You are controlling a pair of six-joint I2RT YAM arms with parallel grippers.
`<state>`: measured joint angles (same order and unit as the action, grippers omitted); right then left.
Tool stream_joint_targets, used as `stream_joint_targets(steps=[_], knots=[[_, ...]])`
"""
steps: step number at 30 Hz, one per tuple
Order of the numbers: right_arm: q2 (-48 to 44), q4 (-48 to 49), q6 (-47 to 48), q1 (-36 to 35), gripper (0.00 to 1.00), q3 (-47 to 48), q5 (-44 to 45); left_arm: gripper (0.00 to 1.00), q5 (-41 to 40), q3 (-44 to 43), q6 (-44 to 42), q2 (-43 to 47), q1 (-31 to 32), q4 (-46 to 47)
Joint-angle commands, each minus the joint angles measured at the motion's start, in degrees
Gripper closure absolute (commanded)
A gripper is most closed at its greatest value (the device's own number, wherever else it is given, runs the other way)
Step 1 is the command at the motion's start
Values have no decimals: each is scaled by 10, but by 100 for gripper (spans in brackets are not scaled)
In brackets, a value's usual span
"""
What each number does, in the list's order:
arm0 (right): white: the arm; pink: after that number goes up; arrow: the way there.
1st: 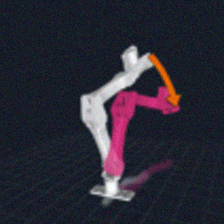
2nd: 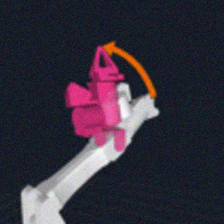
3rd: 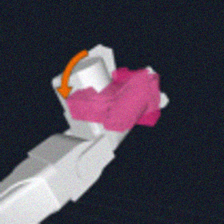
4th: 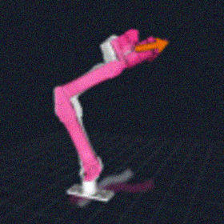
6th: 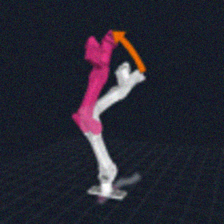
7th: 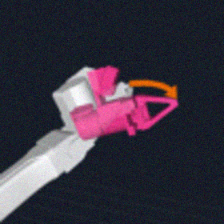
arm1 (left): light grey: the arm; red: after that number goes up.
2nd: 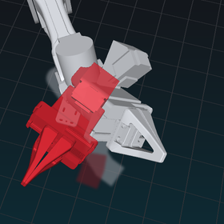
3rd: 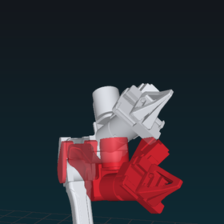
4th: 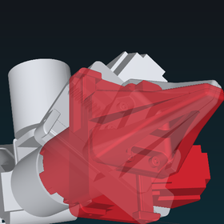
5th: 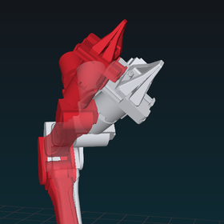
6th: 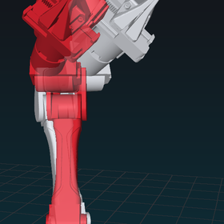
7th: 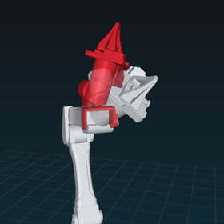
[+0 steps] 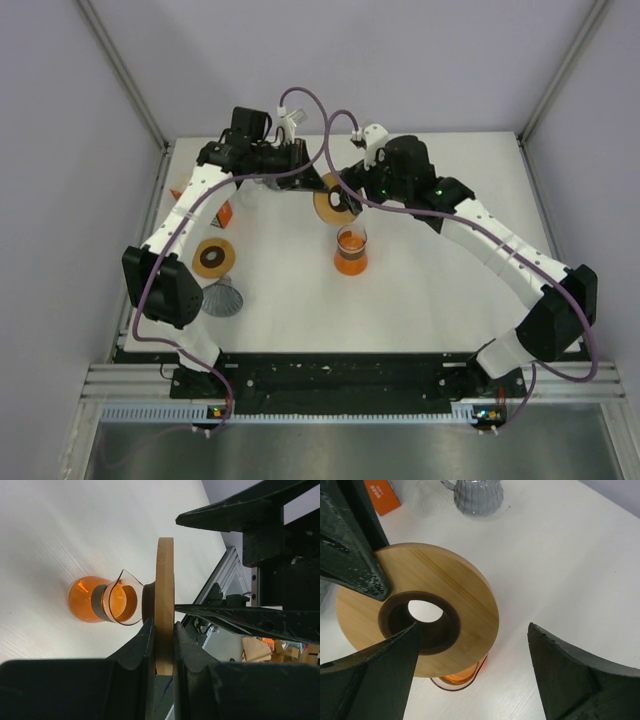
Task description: Place the coffee filter in the dripper
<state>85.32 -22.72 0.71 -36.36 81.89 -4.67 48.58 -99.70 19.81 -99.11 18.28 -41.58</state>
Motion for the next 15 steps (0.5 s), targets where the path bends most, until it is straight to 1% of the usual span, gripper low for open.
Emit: stream_joint_targets(steps=[1,6,8,9,15], knots=[[12,7,-11,10,16,47,-17,100,28,0,-2,34,11,26],[36,11,-11,11,22,51,-23,100,49,5,5,32,16,33],[42,14,-11,11,28,53,-30,100,61,8,15,32,15,40],[45,14,-11,10,34,54,-34,100,65,10,18,33,16,43],[37,5,-11,11,89,52,-28,100,45,5,1,31,13,32]])
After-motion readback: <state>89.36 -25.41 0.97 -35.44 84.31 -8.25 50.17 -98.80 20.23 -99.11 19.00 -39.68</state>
